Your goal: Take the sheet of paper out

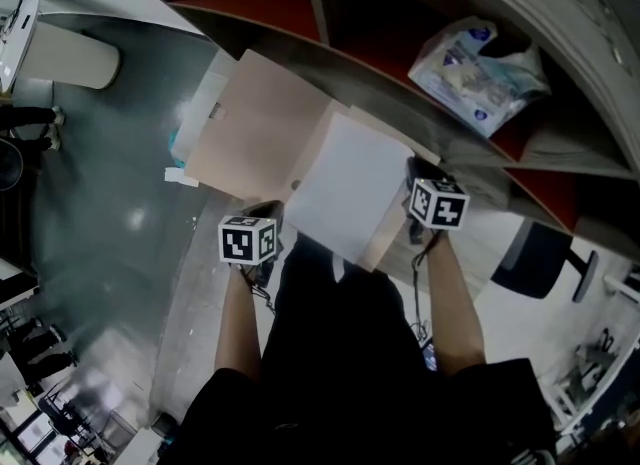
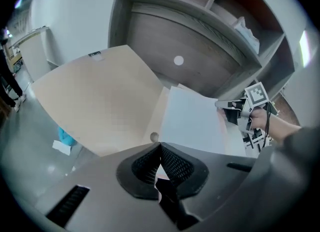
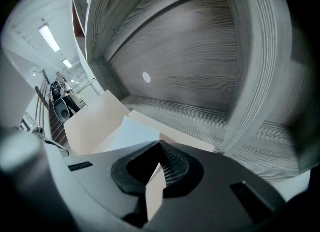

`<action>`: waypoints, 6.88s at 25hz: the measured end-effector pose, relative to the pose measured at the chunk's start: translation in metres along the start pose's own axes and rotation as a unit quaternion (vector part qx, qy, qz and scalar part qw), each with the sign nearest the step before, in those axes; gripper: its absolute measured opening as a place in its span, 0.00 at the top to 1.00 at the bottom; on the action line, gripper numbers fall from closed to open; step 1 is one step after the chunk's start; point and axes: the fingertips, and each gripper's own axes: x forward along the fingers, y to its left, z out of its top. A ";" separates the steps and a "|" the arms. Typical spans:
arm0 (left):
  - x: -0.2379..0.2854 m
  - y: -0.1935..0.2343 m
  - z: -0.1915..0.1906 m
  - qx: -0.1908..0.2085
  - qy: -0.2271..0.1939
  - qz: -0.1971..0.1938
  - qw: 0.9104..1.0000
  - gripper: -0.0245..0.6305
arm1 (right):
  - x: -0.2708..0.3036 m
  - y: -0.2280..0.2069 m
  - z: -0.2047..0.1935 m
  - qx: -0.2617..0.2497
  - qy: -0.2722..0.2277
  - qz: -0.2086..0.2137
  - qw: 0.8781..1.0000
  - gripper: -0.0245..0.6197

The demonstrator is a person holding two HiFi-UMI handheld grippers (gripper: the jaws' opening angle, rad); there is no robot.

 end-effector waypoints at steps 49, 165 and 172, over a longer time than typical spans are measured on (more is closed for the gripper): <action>0.042 -0.017 -0.024 -0.048 0.147 -0.113 0.982 0.87 | -0.006 0.007 -0.005 0.013 -0.009 0.008 1.000 0.94; -0.100 -0.241 -0.034 0.097 -0.270 -0.024 0.958 0.89 | -0.336 0.000 0.015 -0.132 -0.298 -0.093 0.941 0.94; -0.102 -0.243 -0.033 0.102 -0.270 -0.028 0.957 0.89 | -0.338 0.002 0.015 -0.130 -0.301 -0.092 0.940 0.94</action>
